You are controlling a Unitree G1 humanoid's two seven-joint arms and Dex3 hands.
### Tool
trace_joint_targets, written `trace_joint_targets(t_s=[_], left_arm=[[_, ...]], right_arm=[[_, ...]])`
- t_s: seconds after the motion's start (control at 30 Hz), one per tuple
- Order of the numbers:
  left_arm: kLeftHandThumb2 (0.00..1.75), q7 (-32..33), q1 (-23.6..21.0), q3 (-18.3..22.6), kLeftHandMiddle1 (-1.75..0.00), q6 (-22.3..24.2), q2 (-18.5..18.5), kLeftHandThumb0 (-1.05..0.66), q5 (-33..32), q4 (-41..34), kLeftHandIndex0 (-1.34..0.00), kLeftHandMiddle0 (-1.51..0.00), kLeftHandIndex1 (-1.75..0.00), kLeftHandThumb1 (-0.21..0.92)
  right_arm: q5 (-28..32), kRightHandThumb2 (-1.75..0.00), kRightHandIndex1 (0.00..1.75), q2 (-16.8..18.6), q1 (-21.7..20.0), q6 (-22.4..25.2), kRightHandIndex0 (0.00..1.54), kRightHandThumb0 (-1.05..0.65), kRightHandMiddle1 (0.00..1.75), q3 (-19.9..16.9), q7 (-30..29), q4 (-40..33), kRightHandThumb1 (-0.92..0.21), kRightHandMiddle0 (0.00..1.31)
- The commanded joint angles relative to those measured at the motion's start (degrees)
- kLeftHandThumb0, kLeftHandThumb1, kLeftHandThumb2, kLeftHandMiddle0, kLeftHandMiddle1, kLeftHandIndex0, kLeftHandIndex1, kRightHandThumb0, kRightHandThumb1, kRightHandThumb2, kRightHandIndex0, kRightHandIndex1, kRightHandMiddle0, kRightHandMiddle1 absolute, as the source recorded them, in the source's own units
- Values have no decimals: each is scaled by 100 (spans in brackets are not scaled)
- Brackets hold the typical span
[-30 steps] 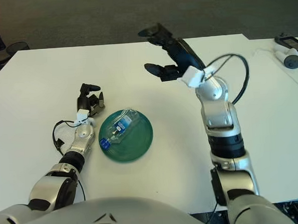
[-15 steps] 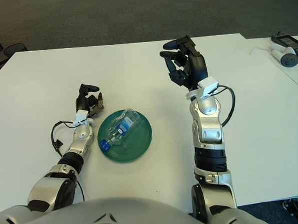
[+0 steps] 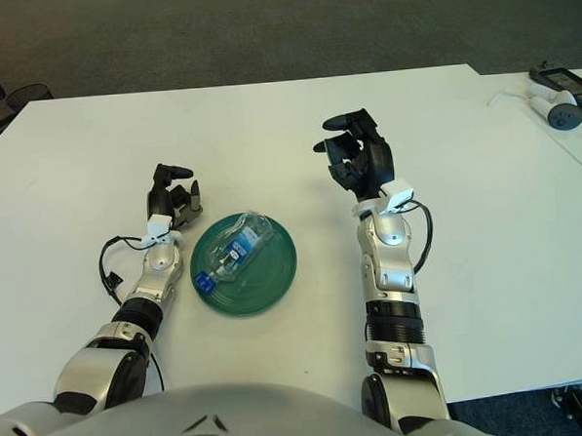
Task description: Put the bottle into the plate.
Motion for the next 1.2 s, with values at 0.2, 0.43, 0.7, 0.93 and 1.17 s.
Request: trace_joint_targets(t_s=[0.2,0.43,0.7,0.93,1.17], left_arm=[[88,54,455,-65,-175,336,25,-39,75,70,-36,-92,-175,66],[88,59,486,-75,-175,357,2,-39,84,-31,-37,-93,-175,65],[89,68,500,-88,-175,343,-6,-39,96,-61,-37,-93,-175,65],[88,43,514,-90,-175,382,-20,-39,80,-106,-36,-92,-175,65],[88,53,535,-105,-175,446,-28,-39,91,-181,-36,-93,-175,65]], right_arm=[[-245,-54,146,-148,16,-185,49,0,147,50,-216,870,-78,36],[-633,-37,141,-200,173,102,46,0,148,229,-504,806,-88,35],[-930,-30,137,-176,391,546,44,0,151,475,-701,612,-92,35],[-971,-30,135,-154,541,773,44,0,153,672,-686,607,-92,35],[-1101,-30,133,-196,565,628,44,0,155,859,-689,959,-92,35]])
